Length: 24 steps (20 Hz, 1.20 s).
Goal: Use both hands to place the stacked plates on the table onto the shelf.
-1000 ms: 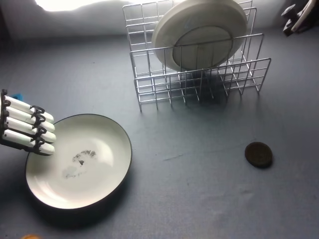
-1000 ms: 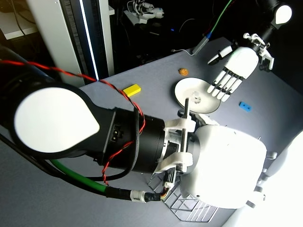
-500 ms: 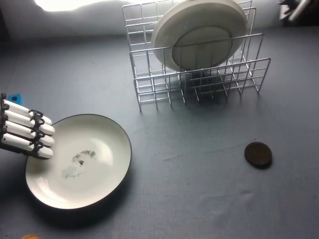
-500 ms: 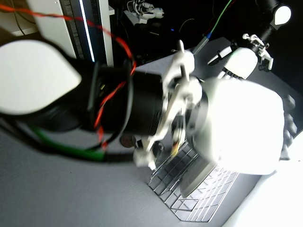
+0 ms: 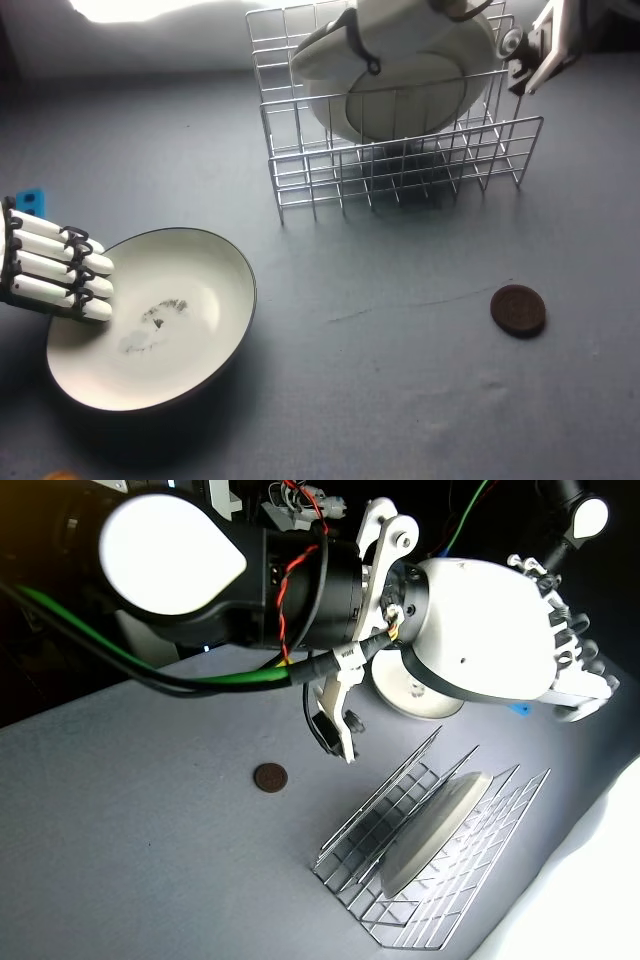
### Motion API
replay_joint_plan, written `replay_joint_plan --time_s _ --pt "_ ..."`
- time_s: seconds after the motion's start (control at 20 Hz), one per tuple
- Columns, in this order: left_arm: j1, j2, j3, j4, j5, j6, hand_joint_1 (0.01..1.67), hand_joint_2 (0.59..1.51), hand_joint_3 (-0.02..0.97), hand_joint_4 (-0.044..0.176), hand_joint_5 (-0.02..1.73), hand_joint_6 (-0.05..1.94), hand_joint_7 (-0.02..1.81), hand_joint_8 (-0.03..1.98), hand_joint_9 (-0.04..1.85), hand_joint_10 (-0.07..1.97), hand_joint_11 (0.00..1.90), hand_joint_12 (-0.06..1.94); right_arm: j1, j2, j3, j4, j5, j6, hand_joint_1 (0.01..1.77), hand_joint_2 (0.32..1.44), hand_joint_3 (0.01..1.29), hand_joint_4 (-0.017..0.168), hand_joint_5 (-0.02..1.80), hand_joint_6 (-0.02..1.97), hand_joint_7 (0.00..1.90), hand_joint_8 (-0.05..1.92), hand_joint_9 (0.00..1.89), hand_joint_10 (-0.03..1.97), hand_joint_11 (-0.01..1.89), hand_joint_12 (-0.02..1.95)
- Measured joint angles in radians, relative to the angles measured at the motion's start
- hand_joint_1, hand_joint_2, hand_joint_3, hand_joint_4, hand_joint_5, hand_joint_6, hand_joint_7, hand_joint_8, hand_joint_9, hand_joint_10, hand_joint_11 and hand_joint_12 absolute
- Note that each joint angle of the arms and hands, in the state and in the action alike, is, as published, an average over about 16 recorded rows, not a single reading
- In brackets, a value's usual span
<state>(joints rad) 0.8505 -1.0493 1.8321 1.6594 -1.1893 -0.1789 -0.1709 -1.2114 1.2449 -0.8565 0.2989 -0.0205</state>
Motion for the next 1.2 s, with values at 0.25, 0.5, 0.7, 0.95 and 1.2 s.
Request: replay_joint_plan --time_s 0.25,0.5,0.7,0.95,1.2 --pt "0.026 -0.007 0.003 -0.009 0.005 -0.031 0.02 1.129 0.003 0.001 0.01 0.00 0.01 -0.01 -0.02 -0.04 0.03 0.02 -0.049 -0.005 -0.083 0.130 -0.020 -0.220 0.97 1.00 0.01 -0.002 0.08 0.04 0.08 0.00 0.08 0.02 0.01 0.25" --pt "0.051 -0.015 0.012 -0.026 0.005 -0.074 0.02 1.123 0.003 0.000 0.00 -0.01 0.00 -0.01 -0.02 -0.05 0.03 0.02 -0.111 -0.023 -0.145 0.230 -0.033 -0.402 1.02 0.99 0.01 -0.001 0.02 0.04 0.02 0.00 0.02 0.02 0.01 0.02" --pt "0.066 -0.021 0.022 -0.042 -0.001 -0.111 0.02 1.124 0.004 0.000 0.00 -0.01 0.00 -0.01 -0.03 -0.05 0.03 0.02 -0.165 -0.047 -0.180 0.289 -0.049 -0.519 1.02 1.01 0.01 0.000 0.02 0.04 0.02 0.00 0.02 0.02 0.01 -0.01" --pt "0.081 -0.031 0.036 -0.063 -0.009 -0.152 0.02 1.125 0.004 0.002 0.00 -0.01 0.00 -0.01 -0.03 -0.05 0.03 0.01 -0.234 -0.084 -0.201 0.361 -0.052 -0.658 1.02 1.03 0.01 0.001 0.02 0.04 0.02 0.00 0.02 0.02 0.01 -0.02" --pt "0.090 -0.039 0.050 -0.080 -0.019 -0.181 0.02 1.127 0.003 0.003 0.00 0.00 0.01 -0.01 -0.03 -0.05 0.03 0.00 -0.292 -0.120 -0.206 0.426 -0.038 -0.788 1.03 1.04 0.01 0.002 0.02 0.04 0.02 0.00 0.02 0.02 0.01 -0.02"
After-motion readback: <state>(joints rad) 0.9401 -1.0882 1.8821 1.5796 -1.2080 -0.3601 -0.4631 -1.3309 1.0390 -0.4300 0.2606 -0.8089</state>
